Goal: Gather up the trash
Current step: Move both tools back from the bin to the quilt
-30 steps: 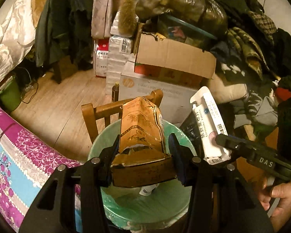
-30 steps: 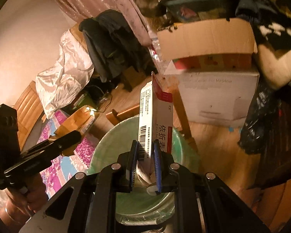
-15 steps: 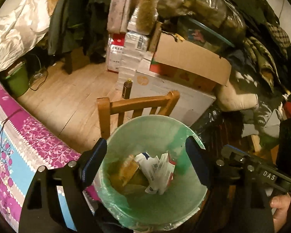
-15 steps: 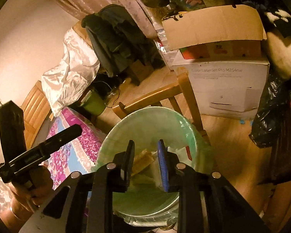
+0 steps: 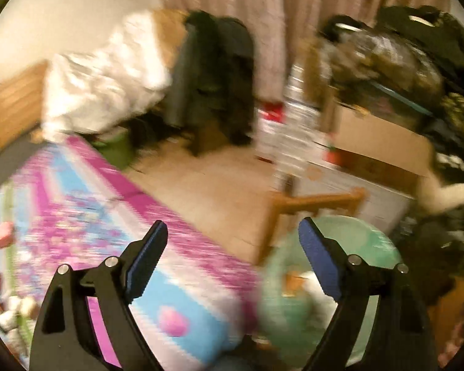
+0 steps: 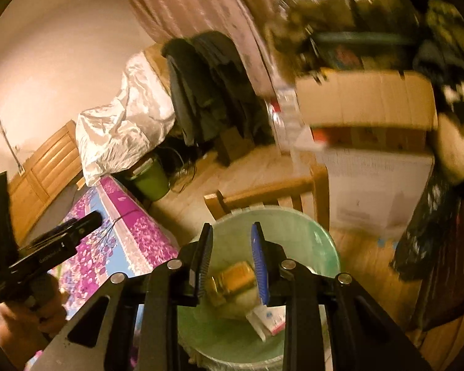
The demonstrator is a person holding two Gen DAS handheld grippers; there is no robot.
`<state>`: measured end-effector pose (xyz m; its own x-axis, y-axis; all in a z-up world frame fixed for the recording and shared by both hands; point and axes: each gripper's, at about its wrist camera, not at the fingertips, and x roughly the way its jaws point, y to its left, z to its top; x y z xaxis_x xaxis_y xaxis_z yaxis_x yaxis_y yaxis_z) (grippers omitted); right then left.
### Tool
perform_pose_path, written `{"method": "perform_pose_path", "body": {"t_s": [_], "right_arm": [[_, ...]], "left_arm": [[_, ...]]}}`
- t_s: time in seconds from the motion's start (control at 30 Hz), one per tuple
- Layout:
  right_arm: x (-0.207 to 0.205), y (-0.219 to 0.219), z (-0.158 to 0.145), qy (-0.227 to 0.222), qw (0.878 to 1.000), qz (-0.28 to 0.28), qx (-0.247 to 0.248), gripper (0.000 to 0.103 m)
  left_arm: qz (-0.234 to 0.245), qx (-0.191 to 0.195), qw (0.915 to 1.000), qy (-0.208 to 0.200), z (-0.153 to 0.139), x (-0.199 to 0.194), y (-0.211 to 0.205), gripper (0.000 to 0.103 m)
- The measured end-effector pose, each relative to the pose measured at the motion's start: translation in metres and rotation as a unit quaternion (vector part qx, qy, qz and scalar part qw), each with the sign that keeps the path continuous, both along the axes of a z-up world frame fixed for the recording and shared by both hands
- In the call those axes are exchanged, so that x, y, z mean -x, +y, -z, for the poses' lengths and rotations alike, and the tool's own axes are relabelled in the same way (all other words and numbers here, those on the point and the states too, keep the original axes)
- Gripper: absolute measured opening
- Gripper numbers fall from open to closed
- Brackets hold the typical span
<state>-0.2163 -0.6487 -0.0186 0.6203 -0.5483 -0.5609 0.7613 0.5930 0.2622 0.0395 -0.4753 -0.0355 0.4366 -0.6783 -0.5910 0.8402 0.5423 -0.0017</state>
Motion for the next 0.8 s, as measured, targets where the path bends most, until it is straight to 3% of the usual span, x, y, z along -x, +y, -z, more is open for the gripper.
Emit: {"method": "perform_pose_path", "body": {"t_s": [0.17,0.33,0.47,0.8], "right_arm": [[-0.04,0.045,-0.017,-0.01,0.997,-0.02,0.079,0.065],[-0.087,0.099,-0.025,-0.009,0.987,-0.078,0.142,0.085],[-0.131,0.135,-0.024,0.002,0.979,-0.136,0.154,0.089],[-0.234,0.217,-0.006,0.015,0.953,-0.279,0.113,0.094]], "left_arm": [[-0.09,0.005,0.9944,-0.055,-0.003,-0.028,0.056,0.089],[-0.177,0.004,0.9811,-0.077,-0.002,-0.056,0.128,0.091],[-0.238,-0.001,0.9689,-0.068,0.003,-0.077,0.188,0.091],[-0.363,-0.014,0.9313,-0.03,0.028,-0.103,0.345,0.093]]}}
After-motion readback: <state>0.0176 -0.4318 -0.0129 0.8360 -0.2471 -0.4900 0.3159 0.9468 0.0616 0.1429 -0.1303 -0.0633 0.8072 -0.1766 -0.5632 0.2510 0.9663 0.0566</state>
